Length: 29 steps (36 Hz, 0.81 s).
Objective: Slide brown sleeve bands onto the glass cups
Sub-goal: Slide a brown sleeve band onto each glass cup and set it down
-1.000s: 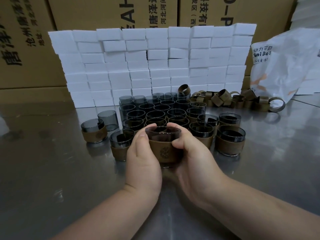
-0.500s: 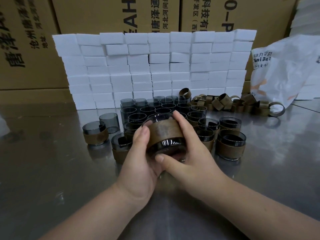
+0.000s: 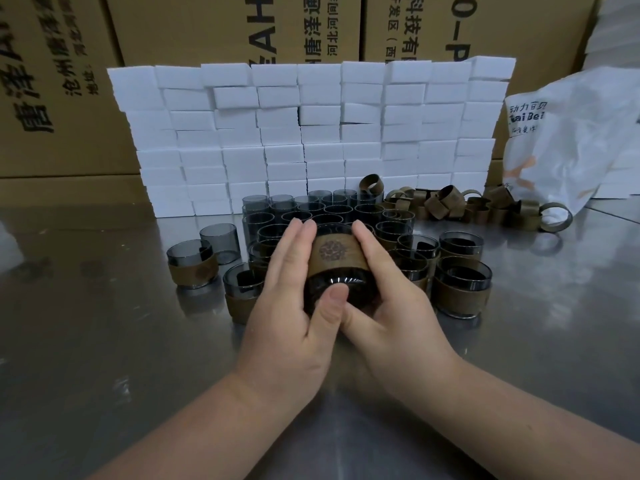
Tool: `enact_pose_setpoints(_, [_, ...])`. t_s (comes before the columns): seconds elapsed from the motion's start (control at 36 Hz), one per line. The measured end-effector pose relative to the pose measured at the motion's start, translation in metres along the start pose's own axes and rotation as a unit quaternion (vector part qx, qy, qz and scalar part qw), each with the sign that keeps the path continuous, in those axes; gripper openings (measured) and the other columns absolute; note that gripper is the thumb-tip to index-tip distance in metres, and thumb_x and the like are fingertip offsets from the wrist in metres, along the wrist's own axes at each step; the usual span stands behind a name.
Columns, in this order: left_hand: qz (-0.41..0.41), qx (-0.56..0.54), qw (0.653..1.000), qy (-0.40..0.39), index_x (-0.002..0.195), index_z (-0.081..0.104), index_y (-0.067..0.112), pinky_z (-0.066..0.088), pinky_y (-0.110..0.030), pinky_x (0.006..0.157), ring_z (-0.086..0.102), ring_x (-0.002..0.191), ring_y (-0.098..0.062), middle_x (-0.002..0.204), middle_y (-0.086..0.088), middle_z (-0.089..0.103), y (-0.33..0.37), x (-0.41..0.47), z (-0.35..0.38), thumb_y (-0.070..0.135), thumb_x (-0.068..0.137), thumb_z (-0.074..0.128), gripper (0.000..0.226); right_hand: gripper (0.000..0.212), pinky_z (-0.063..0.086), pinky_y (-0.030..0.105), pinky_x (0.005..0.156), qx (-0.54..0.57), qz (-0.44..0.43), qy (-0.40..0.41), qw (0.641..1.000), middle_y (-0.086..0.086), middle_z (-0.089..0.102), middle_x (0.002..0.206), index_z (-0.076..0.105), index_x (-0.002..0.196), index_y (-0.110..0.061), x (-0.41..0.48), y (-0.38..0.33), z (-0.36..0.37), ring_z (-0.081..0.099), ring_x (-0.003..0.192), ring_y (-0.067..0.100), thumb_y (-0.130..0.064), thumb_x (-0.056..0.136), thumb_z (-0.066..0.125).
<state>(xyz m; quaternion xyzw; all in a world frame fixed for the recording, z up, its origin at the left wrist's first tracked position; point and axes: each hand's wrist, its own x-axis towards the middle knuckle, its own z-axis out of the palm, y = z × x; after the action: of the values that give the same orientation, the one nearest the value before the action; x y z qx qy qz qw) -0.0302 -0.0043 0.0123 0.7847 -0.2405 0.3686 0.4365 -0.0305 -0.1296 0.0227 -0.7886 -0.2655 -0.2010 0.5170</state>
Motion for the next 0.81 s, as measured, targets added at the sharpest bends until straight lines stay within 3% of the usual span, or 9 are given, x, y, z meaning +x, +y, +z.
enact_pose_setpoints(0.14, [0.015,0.012,1.000,0.011,0.131,0.019,0.042,0.023,-0.007,0.104,0.029,0.132,-0.003,0.147,-0.004,0.032,0.003,0.000,-0.002,0.069,0.086,0.026,0.053,0.071,0.036,0.037,0.109,-0.002,-0.011,0.005,1.000,-0.004,0.035,0.149,0.014,0.120,-0.066,-0.002,-0.003,0.001,0.031,0.137,0.007,-0.036,0.081,0.064])
enact_pose_setpoints(0.22, [0.020,0.017,1.000,0.014,0.133,0.020,0.036,0.022,-0.004,0.102,0.030,0.131,-0.006,0.146,-0.008,0.034,0.004,0.000,-0.001,0.066,0.088,0.026,0.054,0.068,0.037,0.036,0.108,-0.006,-0.007,0.012,1.000,-0.004,0.036,0.149,0.014,0.120,-0.066,-0.002,-0.003,0.002,0.033,0.136,0.006,-0.043,0.076,0.060])
enact_pose_setpoints(0.31, [0.017,0.023,1.000,0.013,0.132,0.020,0.038,0.019,0.000,0.100,0.028,0.131,-0.004,0.145,-0.005,0.033,0.003,0.000,0.000,0.065,0.089,0.026,0.052,0.068,0.036,0.037,0.109,-0.001,-0.006,0.010,1.000,-0.003,0.036,0.149,0.013,0.121,-0.064,-0.001,-0.002,0.002,0.032,0.137,0.007,-0.042,0.077,0.060])
enact_pose_setpoints(0.44, [-0.007,-0.013,1.000,0.007,0.127,0.026,0.046,0.022,0.002,0.094,0.028,0.123,0.019,0.139,0.016,0.032,-0.001,0.001,0.001,0.050,0.086,0.035,0.041,0.068,0.037,0.031,0.108,0.003,0.011,0.005,1.000,-0.011,0.041,0.143,0.016,0.117,-0.065,0.002,0.001,0.006,0.040,0.129,-0.001,-0.038,0.079,0.066])
enact_pose_setpoints(0.5, [-0.013,-0.051,0.999,0.005,0.130,0.025,0.043,0.024,-0.004,0.099,0.030,0.127,0.013,0.142,0.014,0.031,-0.002,0.000,0.001,0.048,0.087,0.030,0.043,0.068,0.036,0.025,0.107,-0.008,0.011,0.009,1.000,-0.018,0.037,0.142,0.016,0.117,-0.065,0.004,0.001,0.007,0.038,0.127,-0.006,-0.047,0.072,0.063])
enact_pose_setpoints(0.58, [-0.075,-0.146,0.986,0.017,0.130,0.019,0.044,0.027,-0.015,0.105,0.032,0.130,0.007,0.142,0.016,0.033,0.000,0.000,0.001,0.061,0.082,0.031,0.052,0.076,0.032,0.016,0.106,-0.022,0.001,0.011,1.000,-0.028,0.030,0.137,0.013,0.118,-0.064,0.005,0.003,0.006,0.031,0.127,-0.014,-0.047,0.066,0.065])
enact_pose_setpoints(0.69, [-0.118,-0.150,0.982,-0.010,0.122,0.034,0.043,0.032,0.002,0.083,0.044,0.108,0.020,0.117,0.026,0.049,-0.001,0.005,-0.001,0.054,0.075,0.042,0.048,0.079,0.021,-0.006,0.092,-0.053,-0.032,0.004,0.998,-0.039,0.019,0.129,0.013,0.122,-0.059,0.004,0.008,0.004,0.022,0.118,-0.029,-0.040,0.066,0.066])
enact_pose_setpoints(0.81, [-0.140,-0.131,0.982,0.006,0.099,0.049,0.038,0.043,-0.006,0.071,0.057,0.090,0.007,0.099,0.018,0.058,-0.002,0.009,-0.004,0.056,0.061,0.048,0.042,0.082,0.021,-0.003,0.097,-0.078,-0.039,-0.001,0.996,-0.042,0.019,0.129,0.023,0.137,-0.044,0.005,0.013,0.002,0.022,0.122,-0.026,-0.040,0.067,0.065])
